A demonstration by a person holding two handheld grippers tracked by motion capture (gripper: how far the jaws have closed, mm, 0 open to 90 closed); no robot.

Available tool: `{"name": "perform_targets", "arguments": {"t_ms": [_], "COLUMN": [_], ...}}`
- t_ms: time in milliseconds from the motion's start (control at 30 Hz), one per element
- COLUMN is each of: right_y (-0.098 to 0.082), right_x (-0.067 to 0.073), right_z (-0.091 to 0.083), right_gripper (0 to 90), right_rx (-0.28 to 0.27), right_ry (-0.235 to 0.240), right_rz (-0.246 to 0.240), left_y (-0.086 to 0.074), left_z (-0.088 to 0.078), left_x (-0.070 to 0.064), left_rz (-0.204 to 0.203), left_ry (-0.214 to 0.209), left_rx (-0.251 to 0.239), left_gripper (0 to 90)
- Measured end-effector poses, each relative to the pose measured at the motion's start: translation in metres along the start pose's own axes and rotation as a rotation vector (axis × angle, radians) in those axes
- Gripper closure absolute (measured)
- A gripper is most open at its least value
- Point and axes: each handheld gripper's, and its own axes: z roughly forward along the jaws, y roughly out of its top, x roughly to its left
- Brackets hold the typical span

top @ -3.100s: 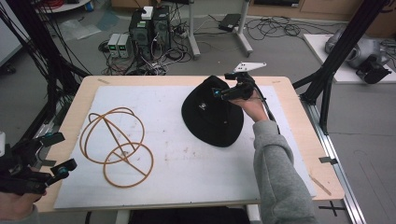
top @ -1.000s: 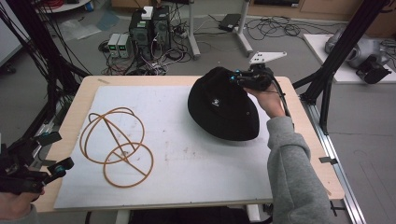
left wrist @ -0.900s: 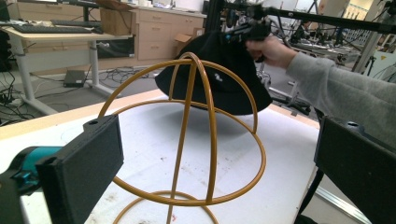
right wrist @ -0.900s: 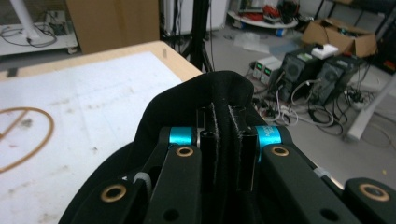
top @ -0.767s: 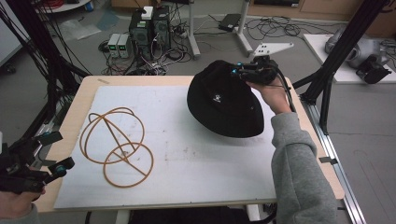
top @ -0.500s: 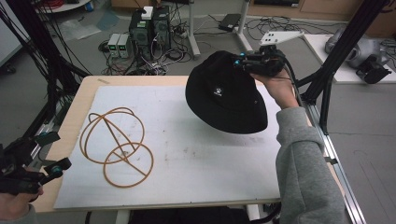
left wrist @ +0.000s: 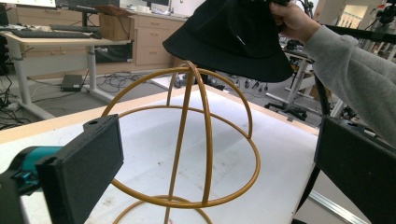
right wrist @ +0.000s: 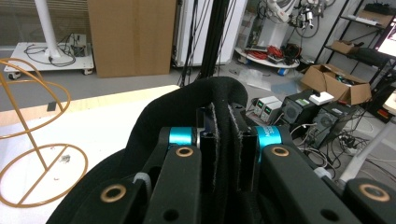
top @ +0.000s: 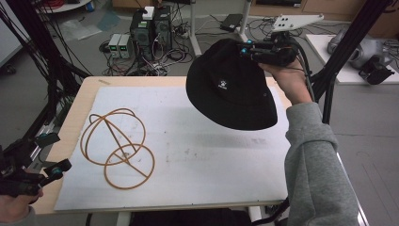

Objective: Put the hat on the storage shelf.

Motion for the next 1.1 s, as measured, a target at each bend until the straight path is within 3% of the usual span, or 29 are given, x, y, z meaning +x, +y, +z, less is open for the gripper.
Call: {"name": "perform_targets", "arguments": {"t_ms": [400, 1100], "right_y": [0.006, 0.043], "right_x": [0.005, 0.019], "right_z": [-0.003, -0.02], "right_gripper": [84.7, 84.7], "right_rx": [-0.011, -0.023], "right_ry": [0.015, 0.019], "right_rz": [-0.019, -0.068], "left_y": [0.001, 0.002], "left_z": [0.0, -0.001], "left_x": [-0.001, -0.002], "left_rz": [0.004, 0.01], "left_ry": [0.004, 0.006], "left_rx": [0.0, 0.003], "left_gripper": [1.7, 1.7]}}
